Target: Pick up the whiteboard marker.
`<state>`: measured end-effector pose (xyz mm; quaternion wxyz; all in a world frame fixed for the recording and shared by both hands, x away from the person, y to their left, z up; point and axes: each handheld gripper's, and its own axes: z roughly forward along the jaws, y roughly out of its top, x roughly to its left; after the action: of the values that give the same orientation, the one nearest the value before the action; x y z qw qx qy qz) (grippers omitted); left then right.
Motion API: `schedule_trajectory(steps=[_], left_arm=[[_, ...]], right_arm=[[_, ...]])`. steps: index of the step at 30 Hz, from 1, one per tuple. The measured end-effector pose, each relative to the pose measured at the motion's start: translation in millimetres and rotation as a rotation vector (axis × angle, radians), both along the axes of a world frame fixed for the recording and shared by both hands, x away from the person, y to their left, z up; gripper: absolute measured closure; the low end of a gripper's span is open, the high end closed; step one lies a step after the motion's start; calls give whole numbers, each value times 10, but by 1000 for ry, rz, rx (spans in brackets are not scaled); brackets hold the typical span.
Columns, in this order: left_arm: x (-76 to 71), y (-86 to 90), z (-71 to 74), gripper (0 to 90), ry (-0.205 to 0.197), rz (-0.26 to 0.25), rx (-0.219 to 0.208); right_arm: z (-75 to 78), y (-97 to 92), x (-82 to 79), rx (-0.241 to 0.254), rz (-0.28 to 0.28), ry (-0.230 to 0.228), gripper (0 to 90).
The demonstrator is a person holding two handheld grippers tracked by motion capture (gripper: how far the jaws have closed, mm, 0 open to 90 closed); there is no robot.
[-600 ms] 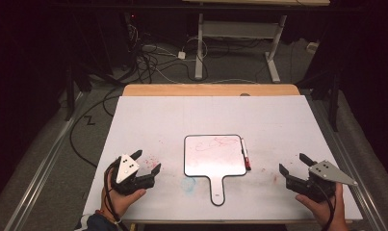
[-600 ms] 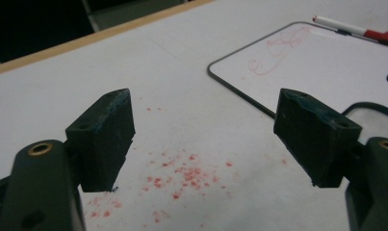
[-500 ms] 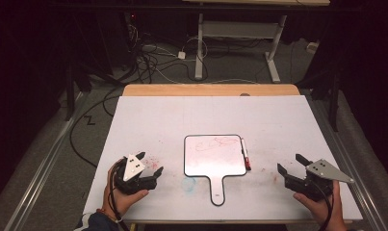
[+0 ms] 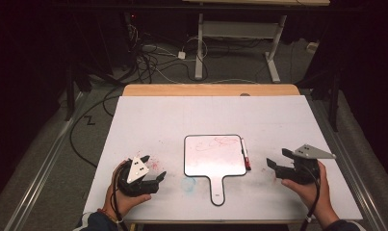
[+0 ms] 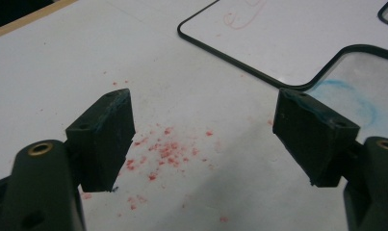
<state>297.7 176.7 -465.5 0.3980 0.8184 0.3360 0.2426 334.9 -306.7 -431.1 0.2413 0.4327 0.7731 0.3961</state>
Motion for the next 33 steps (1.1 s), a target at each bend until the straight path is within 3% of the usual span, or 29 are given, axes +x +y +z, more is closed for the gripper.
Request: schedule_trajectory(steps=[2,5,6,8,9,10,12,18,21,23,28,30,31,33], left_arm=[[10,-13,-9,219,-3,-6,1],[8,-26,-13,224,-14,-7,5],[6,-27,-15,224,-11,-8,7],[8,-19,-27,224,-2,-15,10],[8,-19,-27,224,-2,-15,10],[13,-18,-34,224,6,-16,15],[17,-25,-49,224,11,-18,27],[9,-46,-56,227,18,-27,42],[5,-70,-64,232,25,-44,52],[1,-75,-62,232,23,-47,53],[3,-86,-67,232,30,-54,60],[8,-83,-68,232,35,-52,61],[8,-76,-67,232,39,-51,54],[11,-79,-67,232,41,-49,55]], right_arm=[[10,34,69,-4,13,18,318],[24,180,335,-14,32,67,356],[24,180,335,-14,32,67,356],[25,310,529,-14,70,119,359],[25,310,529,-14,70,119,359],[35,414,650,-34,99,178,363],[22,493,762,-43,93,197,378],[-138,675,1009,-51,104,327,437],[-226,712,1092,-49,92,375,520],[-249,703,1119,-34,78,370,641],[-259,683,1126,5,101,388,728],[-248,702,1108,-2,121,396,758],[-235,722,1087,-32,123,375,808],[-235,711,1088,-28,127,376,810]])
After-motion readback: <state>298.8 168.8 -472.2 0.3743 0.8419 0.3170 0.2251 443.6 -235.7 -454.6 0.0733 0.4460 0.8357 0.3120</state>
